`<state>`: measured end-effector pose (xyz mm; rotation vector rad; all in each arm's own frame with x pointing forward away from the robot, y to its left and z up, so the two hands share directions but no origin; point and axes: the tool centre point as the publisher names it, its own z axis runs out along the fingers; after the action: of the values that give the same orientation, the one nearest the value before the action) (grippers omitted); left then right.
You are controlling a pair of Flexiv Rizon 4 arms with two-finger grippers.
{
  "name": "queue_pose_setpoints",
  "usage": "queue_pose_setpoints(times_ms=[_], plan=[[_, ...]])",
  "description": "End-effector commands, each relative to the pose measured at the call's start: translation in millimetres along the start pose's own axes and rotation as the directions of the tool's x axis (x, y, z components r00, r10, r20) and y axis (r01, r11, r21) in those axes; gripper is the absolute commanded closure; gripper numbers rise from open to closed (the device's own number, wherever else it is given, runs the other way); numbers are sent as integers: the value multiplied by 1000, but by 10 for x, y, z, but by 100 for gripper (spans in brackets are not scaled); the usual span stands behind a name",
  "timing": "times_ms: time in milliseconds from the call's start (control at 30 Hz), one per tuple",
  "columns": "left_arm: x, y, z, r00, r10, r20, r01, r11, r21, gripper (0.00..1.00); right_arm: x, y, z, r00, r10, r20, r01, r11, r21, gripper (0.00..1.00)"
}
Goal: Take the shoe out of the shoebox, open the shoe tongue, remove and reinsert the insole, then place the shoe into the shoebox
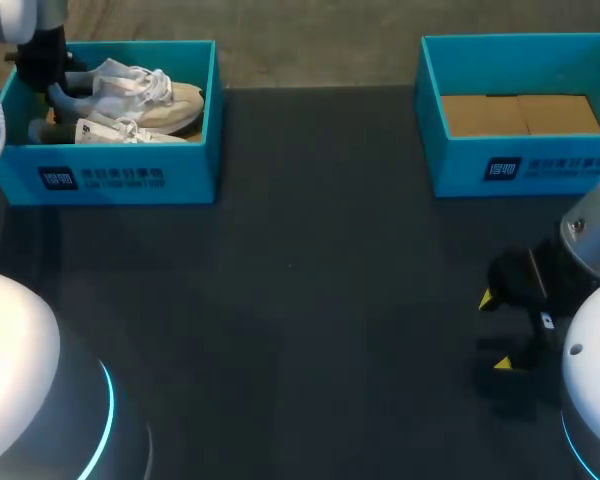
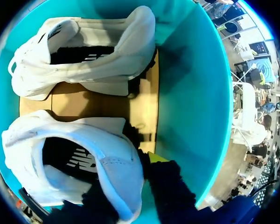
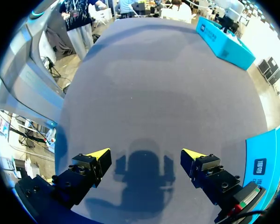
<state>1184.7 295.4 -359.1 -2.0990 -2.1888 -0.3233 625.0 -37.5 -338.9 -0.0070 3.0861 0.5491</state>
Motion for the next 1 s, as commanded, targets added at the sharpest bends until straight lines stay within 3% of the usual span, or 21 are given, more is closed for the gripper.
queue_pose_setpoints(times_ms=[33,100,267,433,600,800,1000], plan=[[11,11,-10,1000,-1,0,1,1000,1,62,19,8,2,1000,1,4,-1,1000,5,0],[19,8,-6,1000,2,3,-2,1000,4,51,19,8,2,1000,1,4,-1,1000,5,0],[35,-23,-1,1000,5,2,-5,1000,4,40,19,8,2,1000,1,4,-1,1000,5,0],[57,-28,-33,1000,0,14,0,1000,1,41,19,8,2,1000,1,4,-1,1000,5,0],[56,-38,-80,999,-8,41,7,1000,4,31,19,8,2,1000,1,4,-1,1000,5,0],[12,-63,-128,998,-9,70,8,1000,8,33,19,8,2,1000,1,4,-1,1000,5,0],[8,-69,-323,989,-43,142,42,999,8,14,19,8,2,1000,1,4,-1,1000,5,0]])
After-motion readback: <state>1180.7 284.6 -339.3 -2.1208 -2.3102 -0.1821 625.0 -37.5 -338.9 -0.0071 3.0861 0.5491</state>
